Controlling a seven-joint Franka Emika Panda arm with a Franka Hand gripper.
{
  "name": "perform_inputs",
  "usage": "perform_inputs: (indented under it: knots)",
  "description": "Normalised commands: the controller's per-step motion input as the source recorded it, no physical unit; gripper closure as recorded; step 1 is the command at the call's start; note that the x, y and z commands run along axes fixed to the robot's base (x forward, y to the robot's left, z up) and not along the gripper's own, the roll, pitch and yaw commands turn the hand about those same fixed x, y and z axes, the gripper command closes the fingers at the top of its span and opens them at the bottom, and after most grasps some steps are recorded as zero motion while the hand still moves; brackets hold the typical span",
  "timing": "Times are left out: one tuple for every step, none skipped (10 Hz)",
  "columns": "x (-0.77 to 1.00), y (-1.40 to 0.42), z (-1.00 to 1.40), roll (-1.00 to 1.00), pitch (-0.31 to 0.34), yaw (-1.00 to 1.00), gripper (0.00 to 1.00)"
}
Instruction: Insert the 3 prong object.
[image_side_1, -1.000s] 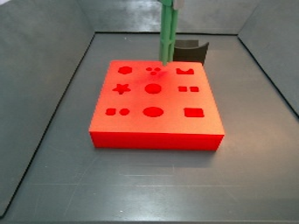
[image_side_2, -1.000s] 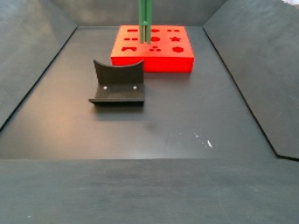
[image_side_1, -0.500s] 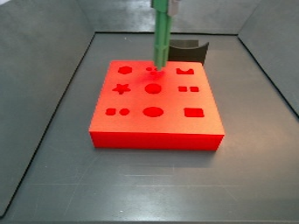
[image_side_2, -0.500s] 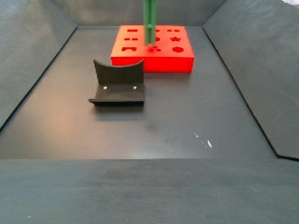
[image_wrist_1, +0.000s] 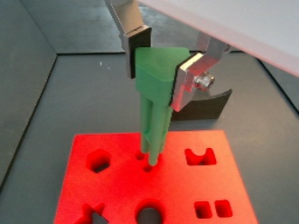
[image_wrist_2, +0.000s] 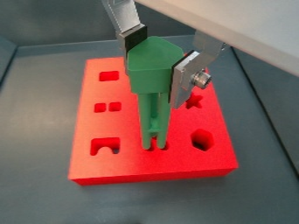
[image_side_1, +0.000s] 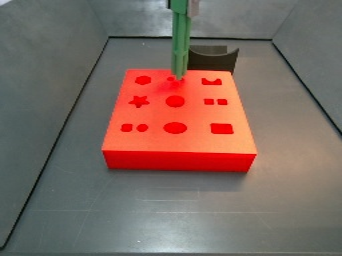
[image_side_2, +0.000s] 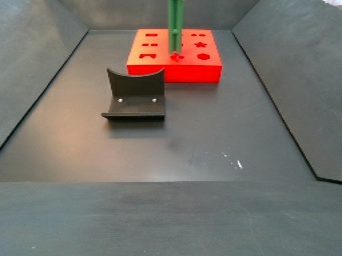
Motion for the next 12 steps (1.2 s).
perform_inputs:
  knots:
    - [0.00,0.00,-0.22,-0.03,-0.144,0.14,1.00]
    - [0.00,0.00,-0.21,-0.08,-0.150,0.11,1.00]
    - [0.00,0.00,-0.27,-0.06,-0.163,0.09,1.00]
    - [-0.11,0.00,-0.30,-0.01,-0.140,0.05,1.00]
    - [-0.21,0.00,0.00,-0.06,-0.070,0.00,1.00]
    - [-0.30,0.00,0.00,-0.05,-0.059,0.00,1.00]
    - [-0.18,0.00,0.00,-0.02,-0.063,0.00,1.00]
    - [-0.01,0.00,-0.03,0.00,-0.066,0.00,1.00]
    - [0.00,-0.03,-0.10,0.00,-0.059,0.01,1.00]
    - [0.00,-0.01,-0.05,0.00,-0.020,0.00,1.00]
    - [0.19,0.00,-0.38,-0.01,-0.021,0.04,1.00]
    - [0.22,0.00,-0.94,0.00,0.061,-0.02,1.00]
